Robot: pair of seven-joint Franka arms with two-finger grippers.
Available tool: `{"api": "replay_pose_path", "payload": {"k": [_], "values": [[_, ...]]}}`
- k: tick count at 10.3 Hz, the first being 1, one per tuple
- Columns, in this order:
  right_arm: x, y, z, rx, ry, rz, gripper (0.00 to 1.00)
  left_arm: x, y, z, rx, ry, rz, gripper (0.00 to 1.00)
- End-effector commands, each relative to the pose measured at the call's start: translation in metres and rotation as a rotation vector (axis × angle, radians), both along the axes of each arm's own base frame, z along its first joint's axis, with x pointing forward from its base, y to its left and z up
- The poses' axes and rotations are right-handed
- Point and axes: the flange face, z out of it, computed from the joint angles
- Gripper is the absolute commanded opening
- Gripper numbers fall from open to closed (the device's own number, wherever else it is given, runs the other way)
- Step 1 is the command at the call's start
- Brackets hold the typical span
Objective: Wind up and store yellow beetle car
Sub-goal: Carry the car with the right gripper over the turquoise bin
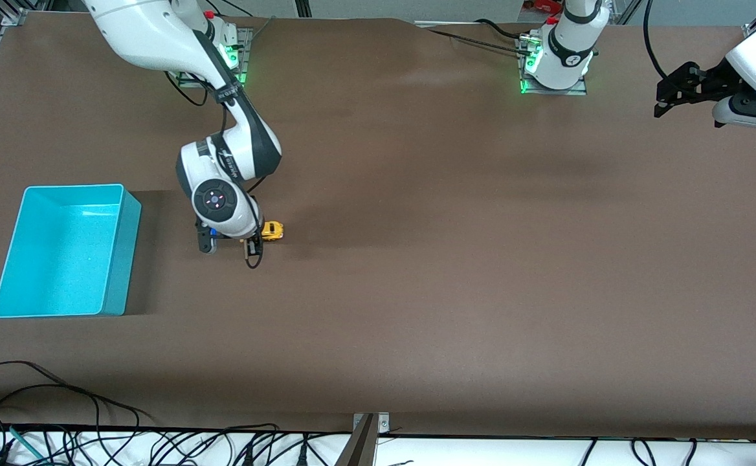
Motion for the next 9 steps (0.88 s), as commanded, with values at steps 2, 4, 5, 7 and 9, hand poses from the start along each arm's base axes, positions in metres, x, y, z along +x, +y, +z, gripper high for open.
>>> {"api": "replay_pose_path", "payload": {"k": [2, 4, 5, 7, 9], "values": [[0.053, -0.049, 0.111, -0.022, 0.020, 0.080, 0.04, 0.003, 0.001, 0.006, -0.015, 0.001, 0.005, 1.00], [0.068, -0.102, 0.124, -0.033, 0.021, 0.152, 0.04, 0.003, 0.001, 0.006, -0.015, 0.001, 0.005, 1.00], [0.071, -0.130, 0.134, -0.033, 0.029, 0.217, 0.04, 0.003, 0.001, 0.006, -0.015, 0.001, 0.005, 1.00], [0.075, -0.198, 0.149, -0.023, 0.085, 0.401, 0.04, 0.003, 0.001, 0.007, -0.015, 0.000, 0.005, 1.00], [0.069, -0.263, 0.143, 0.015, 0.184, 0.583, 0.04, 0.003, 0.001, 0.007, -0.015, 0.000, 0.005, 1.00]]}}
